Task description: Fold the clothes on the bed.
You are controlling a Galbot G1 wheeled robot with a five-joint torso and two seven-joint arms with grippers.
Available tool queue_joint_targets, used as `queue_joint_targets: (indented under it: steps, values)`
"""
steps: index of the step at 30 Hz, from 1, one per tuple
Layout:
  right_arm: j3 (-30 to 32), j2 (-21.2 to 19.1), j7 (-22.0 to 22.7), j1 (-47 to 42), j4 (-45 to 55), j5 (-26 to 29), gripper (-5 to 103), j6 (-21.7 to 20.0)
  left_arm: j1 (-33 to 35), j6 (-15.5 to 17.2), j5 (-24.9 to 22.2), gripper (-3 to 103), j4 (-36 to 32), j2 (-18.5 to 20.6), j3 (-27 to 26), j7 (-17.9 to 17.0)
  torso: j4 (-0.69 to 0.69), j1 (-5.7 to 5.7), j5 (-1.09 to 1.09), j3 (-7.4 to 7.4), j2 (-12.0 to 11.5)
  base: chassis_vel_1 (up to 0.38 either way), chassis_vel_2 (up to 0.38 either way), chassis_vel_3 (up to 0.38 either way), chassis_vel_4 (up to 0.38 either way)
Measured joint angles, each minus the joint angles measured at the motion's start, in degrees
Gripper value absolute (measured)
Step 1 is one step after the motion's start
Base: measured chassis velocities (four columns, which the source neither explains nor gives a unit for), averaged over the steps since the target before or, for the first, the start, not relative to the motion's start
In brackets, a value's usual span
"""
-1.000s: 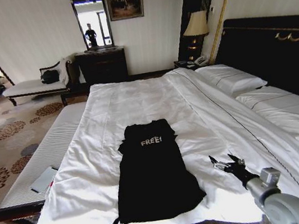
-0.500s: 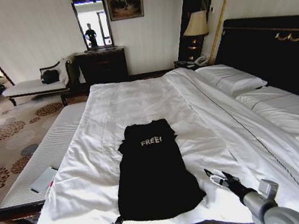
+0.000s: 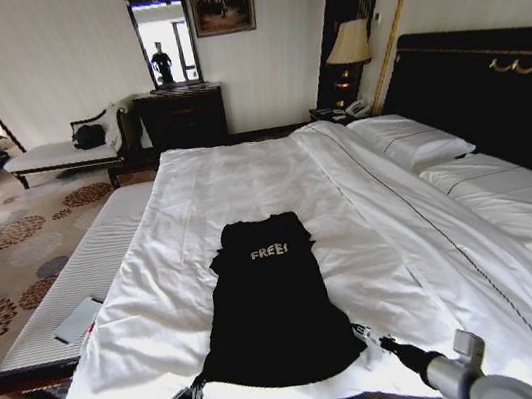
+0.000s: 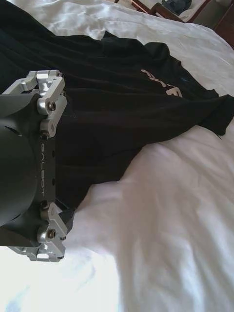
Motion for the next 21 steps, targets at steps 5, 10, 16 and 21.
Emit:
queue_joint_targets:
  steps: [5,10,16,21]
  values:
    - [-3.05,1.22,0.73,0.88,-0.73,-1.05,100,-0.81,0.09,0.02,-0.24,0,-0.59,0.08,-0.74,0.00,0.01,0.00,0.01,0.00,0.00,0.000,0.000,0.000,0.000]
    - [-5.43,1.31,0.78,2.10,-1.56,-1.15,100,-0.42,0.10,0.31,-1.17,0,-1.04,0.59,-2.23,-0.03,0.00,0.00,0.01,0.00,0.00,0.000,0.000,0.000,0.000]
    - [-5.08,1.07,2.14,4.03,0.52,3.75,100,0.33,0.36,0.73,-0.50,0,-1.37,-0.15,-1.97,-0.11,0.01,0.00,0.02,0.00,0.00,0.000,0.000,0.000,0.000]
    - [-5.08,0.96,3.15,3.79,5.05,6.58,100,0.33,0.24,0.95,1.05,0,-0.97,-0.79,-0.91,-0.14,0.01,0.00,0.00,0.00,0.00,0.000,0.000,0.000,0.000]
